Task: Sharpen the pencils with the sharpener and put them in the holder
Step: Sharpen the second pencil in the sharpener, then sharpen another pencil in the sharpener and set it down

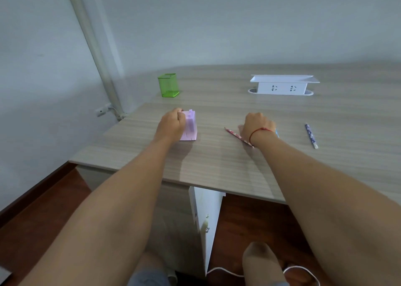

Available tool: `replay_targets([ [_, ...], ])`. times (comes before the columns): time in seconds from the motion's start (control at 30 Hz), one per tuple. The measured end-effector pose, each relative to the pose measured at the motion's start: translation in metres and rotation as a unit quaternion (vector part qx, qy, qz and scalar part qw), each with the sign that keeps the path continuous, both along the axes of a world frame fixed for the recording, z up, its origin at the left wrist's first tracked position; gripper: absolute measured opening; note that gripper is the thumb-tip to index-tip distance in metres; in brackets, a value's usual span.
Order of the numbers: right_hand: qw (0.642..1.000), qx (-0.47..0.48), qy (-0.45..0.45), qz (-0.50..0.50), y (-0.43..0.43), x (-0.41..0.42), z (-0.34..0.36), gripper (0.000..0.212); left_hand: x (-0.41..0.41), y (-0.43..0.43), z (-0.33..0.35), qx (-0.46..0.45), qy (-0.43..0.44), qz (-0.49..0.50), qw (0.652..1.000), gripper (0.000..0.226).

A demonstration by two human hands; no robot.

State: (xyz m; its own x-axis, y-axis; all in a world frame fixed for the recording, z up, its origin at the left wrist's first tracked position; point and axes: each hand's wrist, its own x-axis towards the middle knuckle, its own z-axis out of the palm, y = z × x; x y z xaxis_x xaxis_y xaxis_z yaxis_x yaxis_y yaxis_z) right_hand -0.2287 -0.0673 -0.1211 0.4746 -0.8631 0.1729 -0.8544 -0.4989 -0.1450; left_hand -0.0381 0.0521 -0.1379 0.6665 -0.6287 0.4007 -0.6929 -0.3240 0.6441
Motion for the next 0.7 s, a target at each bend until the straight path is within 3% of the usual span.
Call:
replay_targets([
  [0.17,0.995,-0.026,-0.028,-0.089,-0.029,-0.045,0.004,0.029,0.000,-0.003,-0.002,-0.006,-0.001,0.005,1.000,0.035],
  [0.33,0.994,0.002,-0.037,-0.105,-0.031,-0.055,-0.023,0.034,0.000,-0.010,-0.005,-0.008,-0.011,0.036,0.999,0.036],
  [0.47,0.994,-0.023,-0.035,-0.102,-0.034,-0.055,-0.024,0.026,0.005,-0.010,-0.004,-0.002,-0.015,0.023,1.000,0.034],
  [0.6,0.996,-0.045,-0.072,-0.025,-0.036,-0.042,-0.011,0.024,0.014,-0.011,0.000,0.034,-0.035,-0.001,0.999,0.030],
  [0.7,0.989,0.017,-0.121,0.084,-0.030,-0.017,-0.004,0.022,0.021,-0.009,-0.001,0.031,-0.054,-0.008,0.998,0.029],
])
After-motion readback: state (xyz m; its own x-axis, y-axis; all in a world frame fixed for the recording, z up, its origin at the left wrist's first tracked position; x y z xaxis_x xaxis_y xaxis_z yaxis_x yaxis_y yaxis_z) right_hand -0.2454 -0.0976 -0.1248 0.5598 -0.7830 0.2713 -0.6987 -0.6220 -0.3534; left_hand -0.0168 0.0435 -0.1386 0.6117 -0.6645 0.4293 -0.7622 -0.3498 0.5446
